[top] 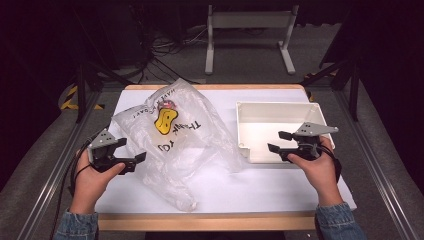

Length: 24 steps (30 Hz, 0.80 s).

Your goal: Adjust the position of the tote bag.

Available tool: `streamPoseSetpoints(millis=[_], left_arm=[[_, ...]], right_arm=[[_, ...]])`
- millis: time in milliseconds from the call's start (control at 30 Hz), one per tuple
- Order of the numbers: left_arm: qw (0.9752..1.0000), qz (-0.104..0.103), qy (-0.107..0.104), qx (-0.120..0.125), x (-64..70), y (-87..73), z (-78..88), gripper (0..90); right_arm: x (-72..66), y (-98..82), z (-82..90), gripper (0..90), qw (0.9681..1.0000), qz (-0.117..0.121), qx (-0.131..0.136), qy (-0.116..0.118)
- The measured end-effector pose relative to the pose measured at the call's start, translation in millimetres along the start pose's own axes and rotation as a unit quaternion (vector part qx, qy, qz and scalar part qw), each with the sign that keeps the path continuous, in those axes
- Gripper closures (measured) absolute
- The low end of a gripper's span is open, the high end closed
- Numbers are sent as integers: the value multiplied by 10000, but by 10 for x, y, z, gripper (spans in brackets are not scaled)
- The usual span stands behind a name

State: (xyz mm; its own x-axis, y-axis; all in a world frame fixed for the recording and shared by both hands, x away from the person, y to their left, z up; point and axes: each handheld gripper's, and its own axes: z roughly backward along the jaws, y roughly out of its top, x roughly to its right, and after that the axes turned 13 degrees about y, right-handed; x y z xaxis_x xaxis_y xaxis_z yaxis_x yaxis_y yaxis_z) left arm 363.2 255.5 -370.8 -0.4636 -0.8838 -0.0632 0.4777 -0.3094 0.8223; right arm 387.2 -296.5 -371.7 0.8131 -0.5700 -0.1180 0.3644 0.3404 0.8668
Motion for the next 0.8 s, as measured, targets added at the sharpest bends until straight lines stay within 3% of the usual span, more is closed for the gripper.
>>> streamPoseSetpoints(millis=[267, 433, 633, 800], left_arm=[[9998, -161, -126, 71, 113, 66, 52, 93], [9990, -223, -372, 130, 226, 115, 89, 92], [9962, -441, -741, 117, 415, 180, 113, 88], [9942, -644, -862, 64, 537, 204, 102, 84]], right_arm=[[-34, 28, 31, 314, 10000, -21, 65, 10], [-90, 61, 20, 292, 10000, 13, 75, 61], [-158, 94, -12, 281, 9998, 51, 62, 180], [-263, 143, -87, 277, 9992, 145, 31, 381]])
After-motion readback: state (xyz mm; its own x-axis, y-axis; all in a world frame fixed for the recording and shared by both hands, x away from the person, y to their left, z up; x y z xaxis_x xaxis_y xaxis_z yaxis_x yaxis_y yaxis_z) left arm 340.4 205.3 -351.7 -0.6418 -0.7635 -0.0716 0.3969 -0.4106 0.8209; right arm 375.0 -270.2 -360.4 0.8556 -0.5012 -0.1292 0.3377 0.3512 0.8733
